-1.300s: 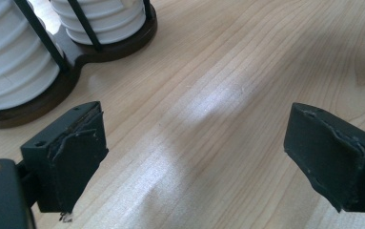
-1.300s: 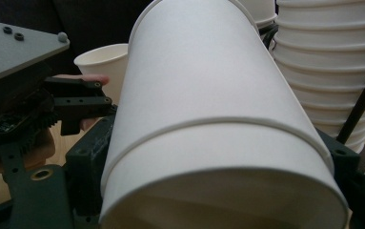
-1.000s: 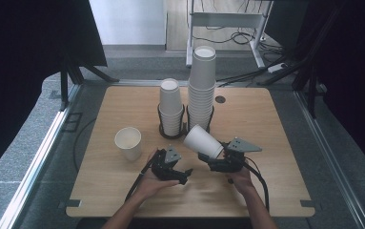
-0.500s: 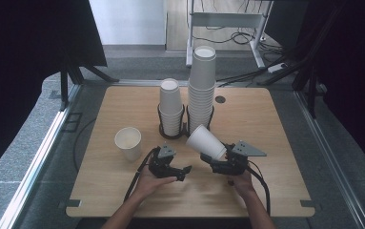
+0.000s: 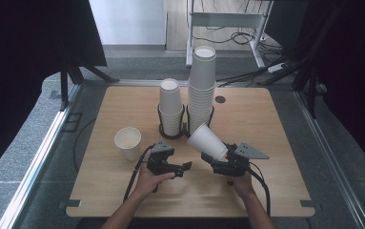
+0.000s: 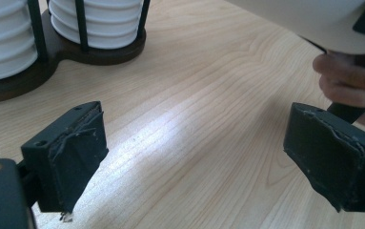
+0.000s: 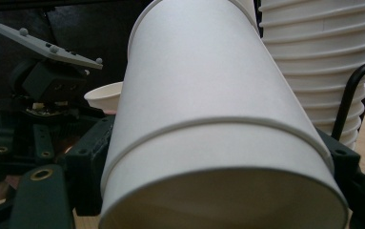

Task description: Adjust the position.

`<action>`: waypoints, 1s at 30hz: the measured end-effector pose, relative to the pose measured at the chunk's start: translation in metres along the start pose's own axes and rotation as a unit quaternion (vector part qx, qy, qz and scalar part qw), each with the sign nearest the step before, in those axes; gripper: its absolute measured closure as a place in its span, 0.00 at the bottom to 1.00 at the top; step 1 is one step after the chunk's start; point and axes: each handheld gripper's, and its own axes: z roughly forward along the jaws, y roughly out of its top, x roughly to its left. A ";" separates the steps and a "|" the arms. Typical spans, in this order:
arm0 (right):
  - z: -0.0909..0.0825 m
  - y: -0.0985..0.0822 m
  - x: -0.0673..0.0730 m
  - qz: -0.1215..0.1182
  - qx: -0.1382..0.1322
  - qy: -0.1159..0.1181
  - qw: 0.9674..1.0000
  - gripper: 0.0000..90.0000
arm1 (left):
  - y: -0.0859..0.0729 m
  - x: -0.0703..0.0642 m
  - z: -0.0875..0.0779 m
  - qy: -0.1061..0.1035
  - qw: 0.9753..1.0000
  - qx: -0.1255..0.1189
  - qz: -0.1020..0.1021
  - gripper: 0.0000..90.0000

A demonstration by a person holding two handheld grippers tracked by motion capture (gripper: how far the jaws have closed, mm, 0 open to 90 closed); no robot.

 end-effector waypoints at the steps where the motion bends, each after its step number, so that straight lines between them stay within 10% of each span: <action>1: 0.000 0.000 0.000 -0.001 -0.002 0.001 1.000 0.23 | 0.001 0.000 -0.001 -0.002 1.000 -0.003 -0.002 0.08; 9: -0.002 0.000 0.003 -0.008 -0.011 0.004 1.000 0.23 | 0.009 0.000 -0.009 -0.048 0.998 -0.038 -0.034 0.08; 30: 0.002 -0.004 0.012 -0.040 -0.015 0.000 0.999 0.23 | 0.036 -0.001 0.008 -0.157 0.977 -0.077 -0.120 0.03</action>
